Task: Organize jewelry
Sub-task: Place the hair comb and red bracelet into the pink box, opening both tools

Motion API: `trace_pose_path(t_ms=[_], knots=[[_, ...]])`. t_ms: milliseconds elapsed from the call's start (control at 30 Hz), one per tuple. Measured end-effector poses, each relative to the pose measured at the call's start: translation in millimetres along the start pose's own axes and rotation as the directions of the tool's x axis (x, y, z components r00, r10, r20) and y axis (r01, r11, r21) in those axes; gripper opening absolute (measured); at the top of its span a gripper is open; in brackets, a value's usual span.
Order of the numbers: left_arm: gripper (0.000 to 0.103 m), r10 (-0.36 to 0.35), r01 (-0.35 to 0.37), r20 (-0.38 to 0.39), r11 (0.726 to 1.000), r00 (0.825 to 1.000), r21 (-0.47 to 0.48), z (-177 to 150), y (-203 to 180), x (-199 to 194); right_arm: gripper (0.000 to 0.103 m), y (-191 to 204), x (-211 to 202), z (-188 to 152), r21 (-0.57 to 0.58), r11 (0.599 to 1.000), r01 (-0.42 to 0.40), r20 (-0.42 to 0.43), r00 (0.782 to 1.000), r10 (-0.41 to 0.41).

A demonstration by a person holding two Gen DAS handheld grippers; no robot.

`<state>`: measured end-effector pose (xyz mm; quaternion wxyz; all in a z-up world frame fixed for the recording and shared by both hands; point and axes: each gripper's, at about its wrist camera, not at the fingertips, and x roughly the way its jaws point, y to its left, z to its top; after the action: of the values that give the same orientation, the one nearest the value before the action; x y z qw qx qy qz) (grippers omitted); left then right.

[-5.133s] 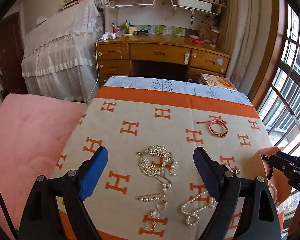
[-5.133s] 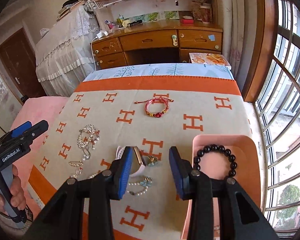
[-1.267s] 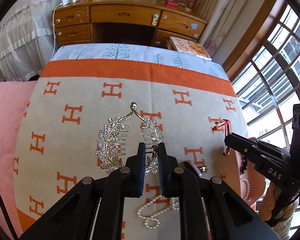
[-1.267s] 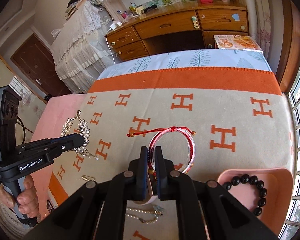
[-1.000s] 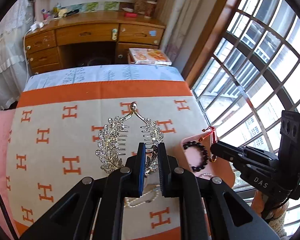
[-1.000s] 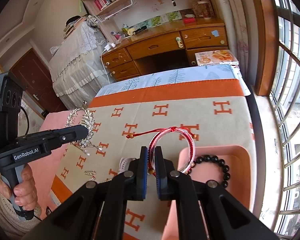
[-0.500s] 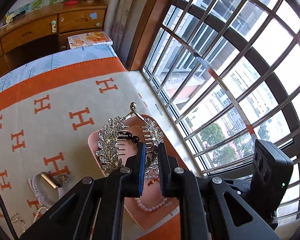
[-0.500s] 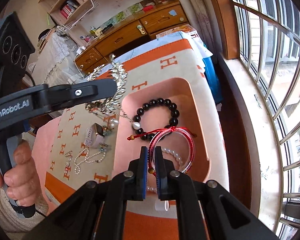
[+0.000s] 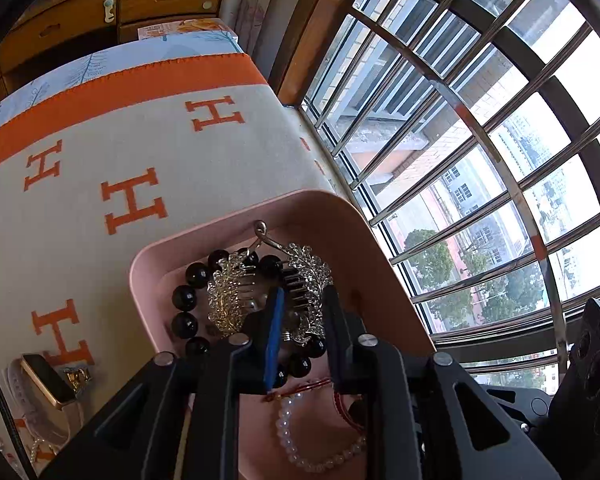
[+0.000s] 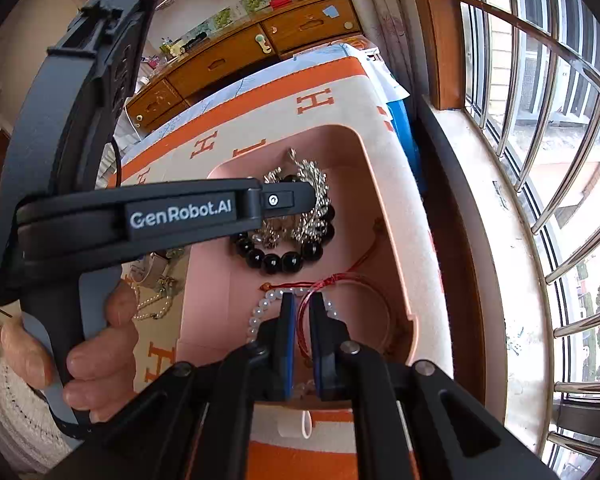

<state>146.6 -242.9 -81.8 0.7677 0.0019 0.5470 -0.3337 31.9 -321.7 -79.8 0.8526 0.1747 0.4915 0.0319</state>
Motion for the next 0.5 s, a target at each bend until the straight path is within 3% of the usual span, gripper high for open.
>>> trace_pose_path(t_ms=[100, 267, 500], knots=[[0.054, -0.019, 0.019, 0.049, 1.0, 0.999, 0.004, -7, 0, -18, 0.008, 0, -1, 0, 0.016, 1.0, 0.013, 0.009, 1.0, -0.013], [0.071, 0.001, -0.002, 0.141, 1.0, 0.99, 0.008, -24, 7, -63, 0.008, 2, -3, -4, 0.058, 0.998, -0.01, 0.012, 1.0, 0.009], [0.072, 0.122, -0.11, 0.227, 0.992, 0.966, -0.063, -56, 49, -116, 0.008, 19, -15, -14, 0.064, 0.998, -0.004, 0.069, 0.998, -0.001]])
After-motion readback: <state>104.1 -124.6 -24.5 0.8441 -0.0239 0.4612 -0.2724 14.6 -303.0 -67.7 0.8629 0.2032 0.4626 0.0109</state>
